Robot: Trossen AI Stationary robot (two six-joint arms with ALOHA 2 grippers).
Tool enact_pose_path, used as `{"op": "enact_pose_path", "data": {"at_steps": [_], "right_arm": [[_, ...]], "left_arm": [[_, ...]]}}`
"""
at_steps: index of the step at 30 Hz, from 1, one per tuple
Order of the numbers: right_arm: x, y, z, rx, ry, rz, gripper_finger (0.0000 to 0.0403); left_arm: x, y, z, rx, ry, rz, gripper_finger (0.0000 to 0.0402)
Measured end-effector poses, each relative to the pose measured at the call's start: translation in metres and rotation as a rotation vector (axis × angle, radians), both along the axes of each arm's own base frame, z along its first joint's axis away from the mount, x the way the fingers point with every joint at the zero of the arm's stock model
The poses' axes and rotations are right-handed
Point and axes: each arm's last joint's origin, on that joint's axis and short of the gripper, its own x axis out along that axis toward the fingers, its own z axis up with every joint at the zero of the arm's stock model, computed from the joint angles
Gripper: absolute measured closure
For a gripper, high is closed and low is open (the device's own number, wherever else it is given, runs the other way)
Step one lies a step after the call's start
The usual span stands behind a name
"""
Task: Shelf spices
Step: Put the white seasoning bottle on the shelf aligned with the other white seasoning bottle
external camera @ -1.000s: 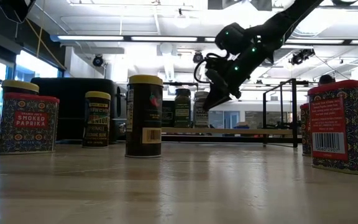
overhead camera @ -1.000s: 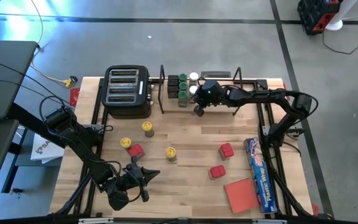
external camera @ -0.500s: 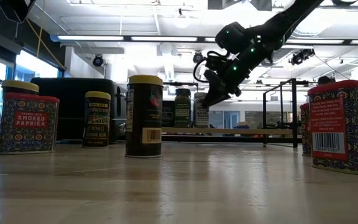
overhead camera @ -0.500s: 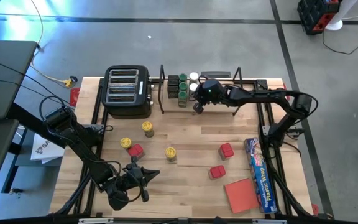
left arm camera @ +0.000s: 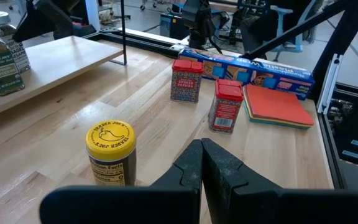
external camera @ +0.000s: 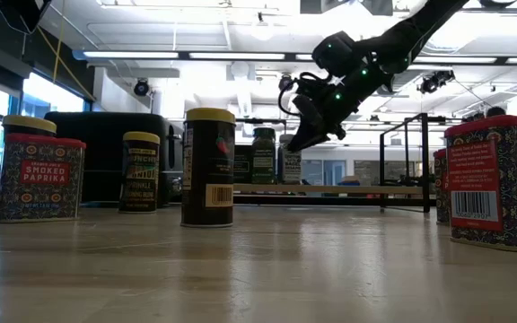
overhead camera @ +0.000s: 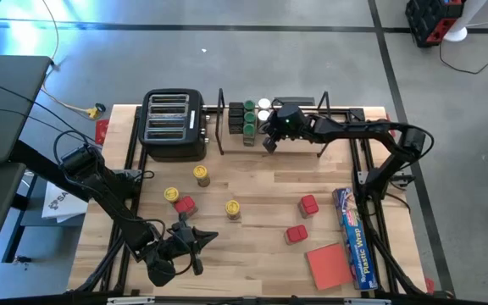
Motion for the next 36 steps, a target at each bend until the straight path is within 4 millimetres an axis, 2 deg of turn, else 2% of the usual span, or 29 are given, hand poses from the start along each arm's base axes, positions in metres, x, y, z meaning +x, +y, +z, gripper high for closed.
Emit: {"op": "enact_pose_path", "data": {"at_steps": [5,13,21,25,32,36], "right_arm": [[0.004,0.007,0.000,-0.014,0.006,0.028,0.0368],[0.003,0.000,0.003,-0.048,-0.024,-0.048,0.0368],[0.005,0.003,0.006,-0.046,-0.053,-0.029,0.0368],[0.001,0.009,0.021,-0.046,-0.053,0.041,0.0368],[-0.005,0.004,0.042,-0.096,0.063,-0.180,0.0368],[-0.004,0.002,0.041,-0.117,0.069,-0.268,0.0368]], "left_arm": [[0.000,0.000,0.000,0.000,0.000,0.000,0.0402],[0.000,0.000,0.000,0.002,-0.001,0.002,0.0401],[0.000,0.000,0.000,0.002,-0.001,0.002,0.0401],[0.000,0.000,0.000,0.002,-0.001,0.001,0.0402],[0.000,0.000,0.000,0.001,-0.002,0.001,0.0402],[0.000,0.000,0.000,-0.002,-0.003,0.000,0.0401]]}}
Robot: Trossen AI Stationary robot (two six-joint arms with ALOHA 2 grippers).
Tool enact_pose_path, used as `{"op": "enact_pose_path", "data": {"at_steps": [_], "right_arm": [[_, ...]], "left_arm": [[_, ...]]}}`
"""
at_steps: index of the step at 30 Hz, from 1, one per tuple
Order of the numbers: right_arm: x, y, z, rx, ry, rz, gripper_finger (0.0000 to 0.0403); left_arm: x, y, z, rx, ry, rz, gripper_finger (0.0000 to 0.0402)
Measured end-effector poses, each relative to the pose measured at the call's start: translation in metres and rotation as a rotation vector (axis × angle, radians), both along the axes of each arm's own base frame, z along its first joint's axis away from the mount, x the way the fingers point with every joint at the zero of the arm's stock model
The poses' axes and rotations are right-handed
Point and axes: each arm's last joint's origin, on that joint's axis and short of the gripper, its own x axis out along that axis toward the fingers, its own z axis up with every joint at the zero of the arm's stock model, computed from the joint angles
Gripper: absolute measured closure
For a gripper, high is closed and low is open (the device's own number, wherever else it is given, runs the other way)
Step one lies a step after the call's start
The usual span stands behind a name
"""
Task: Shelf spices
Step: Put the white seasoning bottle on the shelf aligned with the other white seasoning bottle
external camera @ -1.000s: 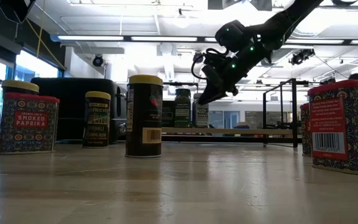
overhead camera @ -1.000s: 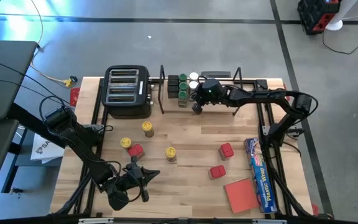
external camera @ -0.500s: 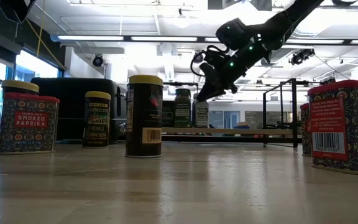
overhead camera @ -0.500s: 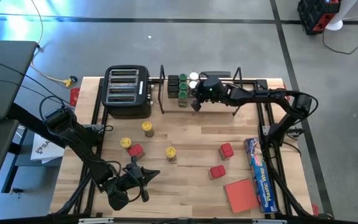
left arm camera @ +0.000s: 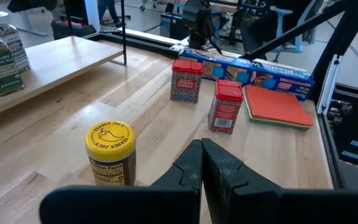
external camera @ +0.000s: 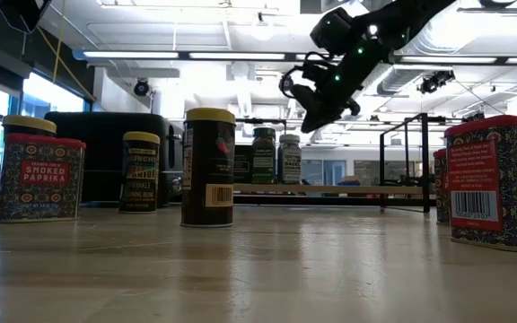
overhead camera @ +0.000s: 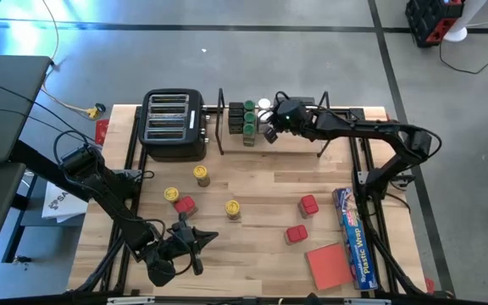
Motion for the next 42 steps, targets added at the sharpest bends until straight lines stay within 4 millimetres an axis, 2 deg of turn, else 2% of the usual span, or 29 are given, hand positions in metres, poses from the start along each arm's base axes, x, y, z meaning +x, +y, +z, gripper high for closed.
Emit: {"op": "enact_pose_path", "data": {"at_steps": [4,11,20,27,36,42], "right_arm": [[0.000,-0.005,-0.002,-0.010,-0.005,-0.035,0.0368],[0.002,-0.007,-0.010,0.044,0.000,0.011,0.0368],[0.009,0.012,-0.005,0.076,0.020,0.058,0.0368],[0.022,0.025,0.008,0.079,-0.004,0.164,0.0368],[0.039,0.007,-0.018,0.126,0.053,0.140,0.0368],[0.046,0.003,-0.022,0.087,0.014,0.089,0.0368]], "left_arm": [[0.000,0.000,0.001,-0.002,-0.004,-0.002,0.0402],[0.001,-0.001,0.001,0.006,-0.004,-0.007,0.0402],[0.001,-0.001,0.001,0.006,-0.004,-0.006,0.0402],[0.001,-0.001,0.001,0.008,-0.004,-0.005,0.0402],[0.001,0.000,0.001,0.011,-0.003,-0.005,0.0402],[0.001,0.000,0.001,0.010,-0.003,-0.005,0.0402]]}}
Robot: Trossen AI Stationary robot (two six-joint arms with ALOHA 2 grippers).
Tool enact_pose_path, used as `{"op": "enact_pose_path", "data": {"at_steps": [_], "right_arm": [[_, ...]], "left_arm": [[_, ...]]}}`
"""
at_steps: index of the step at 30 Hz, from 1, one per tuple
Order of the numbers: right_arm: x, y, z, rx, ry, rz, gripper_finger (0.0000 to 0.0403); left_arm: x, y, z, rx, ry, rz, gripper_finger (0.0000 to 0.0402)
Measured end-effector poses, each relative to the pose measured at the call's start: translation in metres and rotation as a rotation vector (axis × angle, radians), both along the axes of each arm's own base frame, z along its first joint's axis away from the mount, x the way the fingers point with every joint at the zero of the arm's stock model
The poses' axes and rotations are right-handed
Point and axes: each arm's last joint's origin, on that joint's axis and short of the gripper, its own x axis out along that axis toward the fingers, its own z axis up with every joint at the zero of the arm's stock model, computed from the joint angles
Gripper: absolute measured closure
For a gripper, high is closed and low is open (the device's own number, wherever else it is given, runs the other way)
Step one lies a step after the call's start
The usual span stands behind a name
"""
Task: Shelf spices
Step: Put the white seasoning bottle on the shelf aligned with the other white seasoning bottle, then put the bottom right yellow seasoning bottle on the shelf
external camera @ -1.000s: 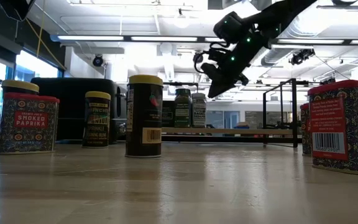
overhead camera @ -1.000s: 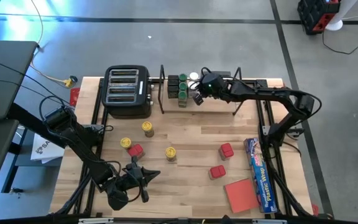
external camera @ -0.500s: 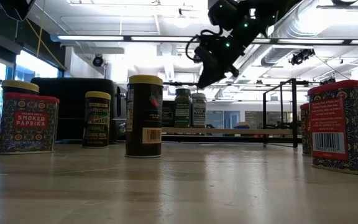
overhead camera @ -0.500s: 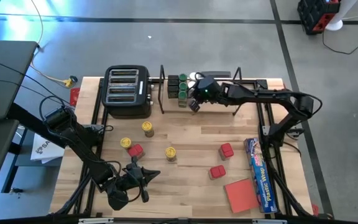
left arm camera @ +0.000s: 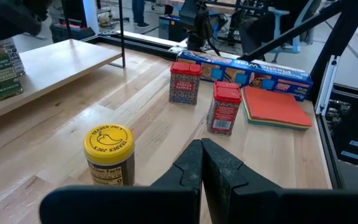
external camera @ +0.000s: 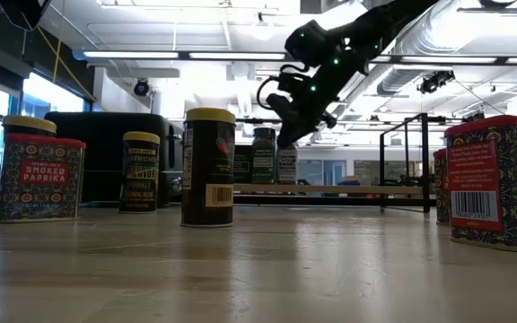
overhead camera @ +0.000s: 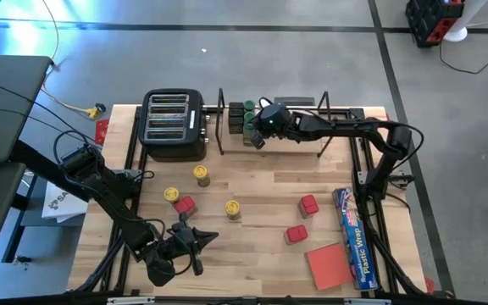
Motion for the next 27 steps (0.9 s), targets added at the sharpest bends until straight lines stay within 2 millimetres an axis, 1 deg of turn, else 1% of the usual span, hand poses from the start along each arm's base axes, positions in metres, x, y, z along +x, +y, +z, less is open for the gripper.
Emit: {"op": "enact_pose_path", "data": {"at_steps": [11,14,16,19,21,24,27], "right_arm": [[-0.001,-0.001,0.001,-0.032,0.010,-0.031,0.0368],[-0.001,0.007,0.008,-0.061,0.015,0.001,0.0368],[-0.002,0.018,0.020,-0.096,0.009,0.022,0.0368],[-0.006,0.042,0.037,-0.146,0.022,0.063,0.0368],[-0.011,0.067,0.051,-0.186,0.027,0.104,0.0368],[-0.018,0.117,0.069,-0.258,0.013,0.210,0.0368],[-0.030,0.171,0.079,-0.301,-0.017,0.351,0.0368]], "left_arm": [[0.000,0.000,0.000,-0.001,0.001,-0.002,0.0402],[0.000,0.000,0.000,-0.001,0.001,-0.002,0.0402],[0.000,0.000,0.000,-0.002,0.000,-0.002,0.0402],[-0.001,-0.001,0.000,-0.003,0.000,-0.005,0.0402],[-0.002,-0.002,0.000,-0.010,-0.002,-0.009,0.0402],[-0.005,-0.005,0.000,-0.013,0.002,-0.027,0.0401],[-0.009,-0.008,0.000,-0.012,0.003,-0.042,0.0402]]}}
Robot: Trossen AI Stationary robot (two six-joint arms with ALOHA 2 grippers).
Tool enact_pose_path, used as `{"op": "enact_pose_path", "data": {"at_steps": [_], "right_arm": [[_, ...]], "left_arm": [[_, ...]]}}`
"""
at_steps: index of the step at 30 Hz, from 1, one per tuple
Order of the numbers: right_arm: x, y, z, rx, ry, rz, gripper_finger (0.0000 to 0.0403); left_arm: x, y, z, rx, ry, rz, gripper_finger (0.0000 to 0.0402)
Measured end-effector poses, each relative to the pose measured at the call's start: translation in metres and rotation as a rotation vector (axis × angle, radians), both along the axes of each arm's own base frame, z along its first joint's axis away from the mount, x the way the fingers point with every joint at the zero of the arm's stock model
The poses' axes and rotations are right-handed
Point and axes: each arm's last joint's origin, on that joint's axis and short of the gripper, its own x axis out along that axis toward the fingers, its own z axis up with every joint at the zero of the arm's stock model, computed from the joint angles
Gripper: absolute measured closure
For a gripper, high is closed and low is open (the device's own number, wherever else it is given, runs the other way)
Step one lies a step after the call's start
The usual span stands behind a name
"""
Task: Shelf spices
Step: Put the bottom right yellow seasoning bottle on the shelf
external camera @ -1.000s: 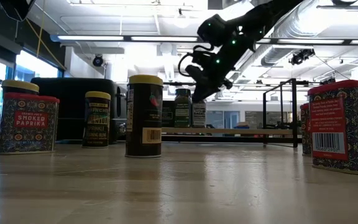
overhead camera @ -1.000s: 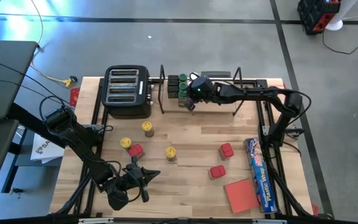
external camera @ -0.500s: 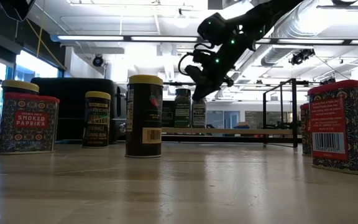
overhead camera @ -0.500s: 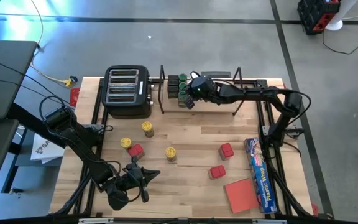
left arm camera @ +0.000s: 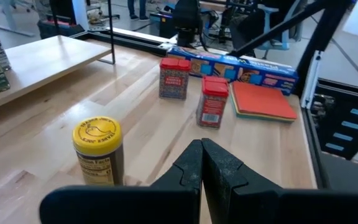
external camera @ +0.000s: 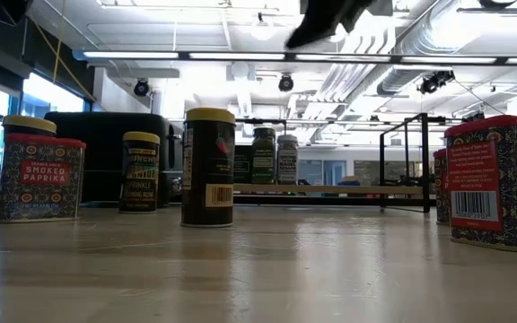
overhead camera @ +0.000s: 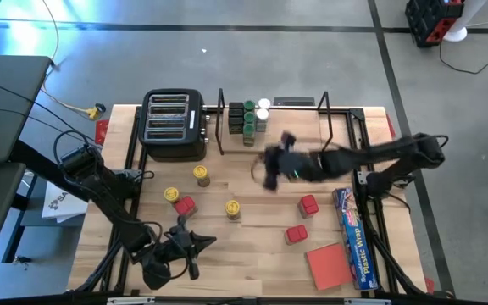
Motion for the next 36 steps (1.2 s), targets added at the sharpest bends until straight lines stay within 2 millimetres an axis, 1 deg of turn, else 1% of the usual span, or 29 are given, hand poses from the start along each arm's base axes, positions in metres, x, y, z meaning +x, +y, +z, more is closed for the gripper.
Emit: {"op": "enact_pose_path", "data": {"at_steps": [3,6,9,12,14,17,22,25,27,30,33,36], "right_arm": [[-0.009,0.047,0.003,0.053,-0.031,0.195,0.0368],[-0.010,0.082,0.001,0.167,-0.066,0.398,0.0368],[0.003,0.104,-0.007,0.211,-0.126,0.528,0.0368],[0.022,0.114,-0.023,0.222,-0.139,0.572,0.0356],[0.034,0.117,-0.038,0.220,-0.093,0.597,0.0336],[0.048,0.117,-0.052,0.224,-0.042,0.579,0.0293],[0.063,0.109,-0.061,0.222,0.063,0.531,0.0204],[0.068,0.102,-0.061,0.249,0.077,0.489,0.0153],[0.070,0.095,-0.065,0.274,0.090,0.450,0.0126],[0.072,0.083,-0.069,0.315,0.113,0.384,0.0105],[0.074,0.075,-0.070,0.319,0.110,0.358,0.0101],[0.077,0.069,-0.076,0.313,0.131,0.334,0.0100]], "left_arm": [[-0.002,-0.001,0.000,-0.003,0.000,-0.005,0.0402],[-0.001,0.000,-0.001,0.000,0.004,0.001,0.0402],[0.004,0.007,-0.003,-0.037,0.007,0.037,0.0402],[0.013,0.017,-0.006,-0.103,0.048,0.048,0.0402],[0.021,0.025,-0.012,-0.150,0.117,0.038,0.0402],[0.030,0.038,-0.022,-0.169,0.187,0.073,0.0402],[0.042,0.050,-0.039,-0.124,0.206,0.171,0.0402],[0.050,0.057,-0.050,-0.104,0.228,0.205,0.0402],[0.055,0.062,-0.057,-0.085,0.243,0.228,0.0402],[0.061,0.069,-0.065,-0.041,0.252,0.264,0.0402],[0.066,0.075,-0.068,-0.017,0.265,0.273,0.0402],[0.069,0.076,-0.066,0.026,0.277,0.256,0.0402]]}}
